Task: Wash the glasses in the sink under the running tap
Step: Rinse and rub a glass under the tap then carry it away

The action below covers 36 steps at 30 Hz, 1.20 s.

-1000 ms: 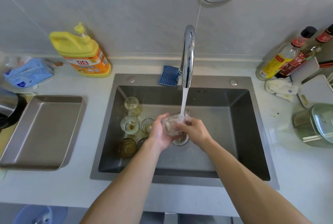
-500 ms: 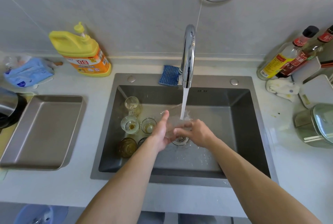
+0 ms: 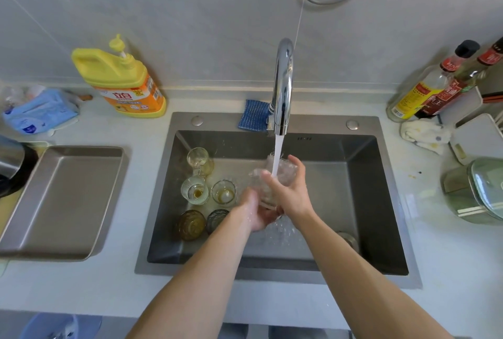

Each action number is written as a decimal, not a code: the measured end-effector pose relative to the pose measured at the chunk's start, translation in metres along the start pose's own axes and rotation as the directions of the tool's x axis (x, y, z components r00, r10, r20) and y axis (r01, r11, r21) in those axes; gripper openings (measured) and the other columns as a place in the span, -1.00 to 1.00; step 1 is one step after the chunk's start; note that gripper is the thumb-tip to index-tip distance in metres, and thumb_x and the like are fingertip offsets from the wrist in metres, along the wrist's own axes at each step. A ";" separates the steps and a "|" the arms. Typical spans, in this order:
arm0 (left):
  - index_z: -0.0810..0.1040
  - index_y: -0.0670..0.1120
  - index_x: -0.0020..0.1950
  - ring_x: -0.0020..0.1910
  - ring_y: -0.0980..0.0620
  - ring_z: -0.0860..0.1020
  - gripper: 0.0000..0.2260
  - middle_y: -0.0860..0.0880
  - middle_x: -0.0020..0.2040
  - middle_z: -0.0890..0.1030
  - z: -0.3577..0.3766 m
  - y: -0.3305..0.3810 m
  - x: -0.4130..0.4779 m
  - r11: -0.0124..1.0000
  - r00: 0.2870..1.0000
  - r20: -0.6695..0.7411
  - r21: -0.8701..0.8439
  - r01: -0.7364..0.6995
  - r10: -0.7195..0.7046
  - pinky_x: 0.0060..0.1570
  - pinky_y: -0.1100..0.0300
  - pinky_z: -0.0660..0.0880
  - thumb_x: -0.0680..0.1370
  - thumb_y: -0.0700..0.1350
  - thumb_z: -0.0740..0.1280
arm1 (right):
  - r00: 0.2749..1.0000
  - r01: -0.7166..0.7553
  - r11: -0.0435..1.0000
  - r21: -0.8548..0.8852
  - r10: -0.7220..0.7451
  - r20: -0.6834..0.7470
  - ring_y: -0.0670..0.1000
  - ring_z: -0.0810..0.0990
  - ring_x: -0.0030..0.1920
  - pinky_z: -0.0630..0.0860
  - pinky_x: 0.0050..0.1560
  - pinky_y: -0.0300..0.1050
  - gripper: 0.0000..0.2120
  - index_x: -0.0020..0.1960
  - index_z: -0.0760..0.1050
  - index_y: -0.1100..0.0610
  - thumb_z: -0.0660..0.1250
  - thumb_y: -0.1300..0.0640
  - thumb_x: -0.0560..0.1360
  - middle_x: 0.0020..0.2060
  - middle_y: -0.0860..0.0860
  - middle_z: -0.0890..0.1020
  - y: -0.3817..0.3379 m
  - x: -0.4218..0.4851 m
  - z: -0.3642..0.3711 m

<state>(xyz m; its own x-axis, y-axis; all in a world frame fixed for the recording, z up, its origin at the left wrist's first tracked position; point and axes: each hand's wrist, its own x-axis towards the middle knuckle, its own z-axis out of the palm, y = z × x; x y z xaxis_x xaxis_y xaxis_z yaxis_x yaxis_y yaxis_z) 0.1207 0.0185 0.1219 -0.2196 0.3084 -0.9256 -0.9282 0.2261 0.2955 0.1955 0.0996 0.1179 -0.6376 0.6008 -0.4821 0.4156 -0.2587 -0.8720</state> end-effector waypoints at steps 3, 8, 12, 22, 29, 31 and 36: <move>0.61 -0.24 0.22 -0.16 -0.16 0.71 -0.53 -0.21 -0.05 0.72 0.002 0.002 -0.002 0.993 0.997 -0.068 0.109 -0.035 0.043 -0.19 0.01 0.68 0.73 0.09 0.08 | 0.997 -0.001 0.995 -0.096 0.009 0.079 0.12 0.54 0.36 0.50 0.39 0.21 -0.12 0.56 -0.03 -0.23 0.40 -0.39 0.45 0.42 0.13 0.48 -0.007 0.004 0.005; 0.49 -0.15 0.42 0.24 -0.23 0.63 -0.47 -0.22 0.30 0.62 0.006 0.005 -0.004 0.970 0.975 -0.117 0.177 -0.167 0.190 0.26 -0.19 0.58 0.70 0.23 0.11 | 0.996 -0.076 0.983 -0.166 0.084 0.038 0.16 0.51 0.36 0.45 0.42 0.14 -0.25 0.60 -0.15 0.10 0.20 -0.18 0.66 0.39 0.20 0.44 -0.007 0.011 0.014; 0.58 -0.17 0.20 0.12 -0.21 0.71 -0.51 -0.24 0.11 0.73 -0.007 0.005 0.000 0.993 0.992 -0.044 0.003 -0.116 0.116 0.29 -0.13 0.59 0.56 0.24 0.42 | 0.957 -0.255 0.960 -0.120 0.233 -0.170 0.09 0.65 0.03 0.56 0.10 0.04 -0.32 0.37 0.25 0.10 0.23 -0.41 0.54 0.13 0.14 0.62 -0.009 0.012 0.005; 0.57 -0.18 0.18 -0.53 0.08 0.33 -0.42 -0.18 -0.13 0.66 -0.026 0.005 0.007 0.998 0.998 -0.028 -0.001 -0.056 0.056 -0.64 0.30 0.17 0.57 0.34 0.29 | 0.997 0.039 0.933 -0.357 -0.062 -0.052 -0.02 0.57 -0.22 0.53 -0.15 -0.09 -0.59 0.15 0.50 -0.01 0.38 -0.31 0.53 -0.22 -0.02 0.59 0.012 0.001 -0.028; 0.54 -0.24 0.18 -0.55 0.08 0.37 -0.35 -0.11 -0.27 0.59 -0.034 -0.004 0.011 0.996 0.997 0.018 0.051 0.070 -0.071 -0.64 0.27 0.25 0.62 0.37 0.16 | 0.997 -0.066 0.972 -0.224 0.071 0.016 -0.14 0.57 -0.40 0.51 -0.29 -0.14 -0.46 0.01 0.41 0.10 0.38 -0.38 0.49 -0.37 -0.09 0.60 0.006 -0.004 -0.019; 0.56 -0.25 0.13 -0.39 -0.05 0.60 -0.44 -0.17 -0.19 0.67 -0.028 -0.006 0.012 0.995 0.997 -0.074 0.098 -0.001 0.008 -0.44 0.16 0.55 0.68 0.27 0.15 | 0.998 -0.051 0.976 -0.212 0.045 -0.033 -0.12 0.55 -0.40 0.46 -0.28 -0.16 -0.46 -0.01 0.39 0.11 0.31 -0.39 0.52 -0.29 0.01 0.64 0.002 -0.006 -0.018; 0.70 0.08 0.14 0.22 -0.18 0.63 -0.50 -0.17 0.26 0.64 -0.013 -0.005 0.015 0.941 0.970 -0.092 0.278 -0.192 0.225 0.34 -0.21 0.53 0.68 0.29 0.03 | 0.997 -0.049 0.981 -0.187 0.036 -0.076 0.02 0.55 -0.21 0.51 -0.15 -0.03 -0.61 -0.01 0.40 0.10 0.26 -0.25 0.62 -0.17 0.06 0.60 0.001 -0.009 -0.014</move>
<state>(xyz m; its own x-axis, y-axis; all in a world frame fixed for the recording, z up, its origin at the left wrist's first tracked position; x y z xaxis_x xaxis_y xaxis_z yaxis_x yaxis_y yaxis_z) 0.1181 0.0096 0.1038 -0.4493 0.2650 -0.8531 -0.7482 0.4101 0.5215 0.2108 0.1044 0.1226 -0.5715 0.6466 -0.5052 0.5608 -0.1416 -0.8158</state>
